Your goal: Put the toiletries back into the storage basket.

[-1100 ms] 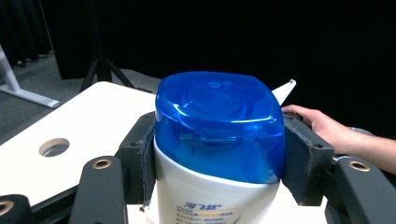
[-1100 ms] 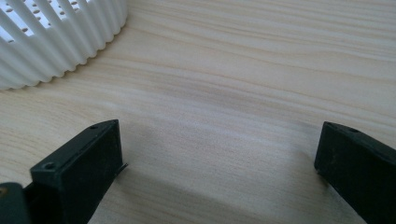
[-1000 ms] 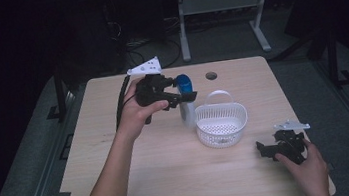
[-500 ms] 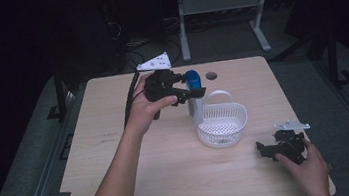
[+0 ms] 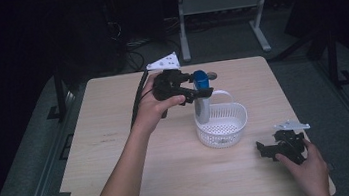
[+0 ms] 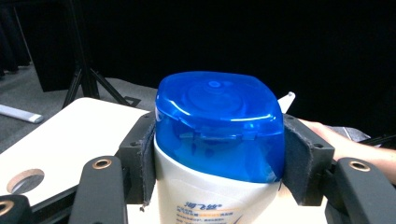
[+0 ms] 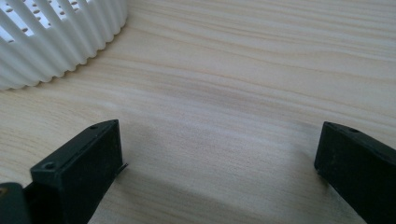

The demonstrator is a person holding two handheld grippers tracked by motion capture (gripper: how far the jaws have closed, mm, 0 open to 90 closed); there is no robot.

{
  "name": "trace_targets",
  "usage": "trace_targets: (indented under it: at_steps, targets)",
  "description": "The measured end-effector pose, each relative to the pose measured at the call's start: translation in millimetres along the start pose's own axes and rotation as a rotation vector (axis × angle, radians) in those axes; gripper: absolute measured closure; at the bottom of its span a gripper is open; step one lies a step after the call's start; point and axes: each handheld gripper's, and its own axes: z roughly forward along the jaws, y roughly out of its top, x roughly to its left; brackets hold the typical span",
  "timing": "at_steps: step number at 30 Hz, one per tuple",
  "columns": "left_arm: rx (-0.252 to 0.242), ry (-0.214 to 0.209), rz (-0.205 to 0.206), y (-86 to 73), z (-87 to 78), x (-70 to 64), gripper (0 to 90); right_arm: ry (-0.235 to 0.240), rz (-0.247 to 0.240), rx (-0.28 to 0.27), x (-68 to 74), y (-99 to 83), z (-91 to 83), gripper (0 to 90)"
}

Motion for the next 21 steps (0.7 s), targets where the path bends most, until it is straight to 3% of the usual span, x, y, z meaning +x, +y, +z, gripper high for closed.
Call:
trace_targets:
  at_steps: [21]
  targets:
    - [0.014, -0.009, -0.014, -19.4, 13.7, 5.5, 37.7, 0.001, 0.000, 0.001, 0.0, 0.0, 0.0, 0.5]
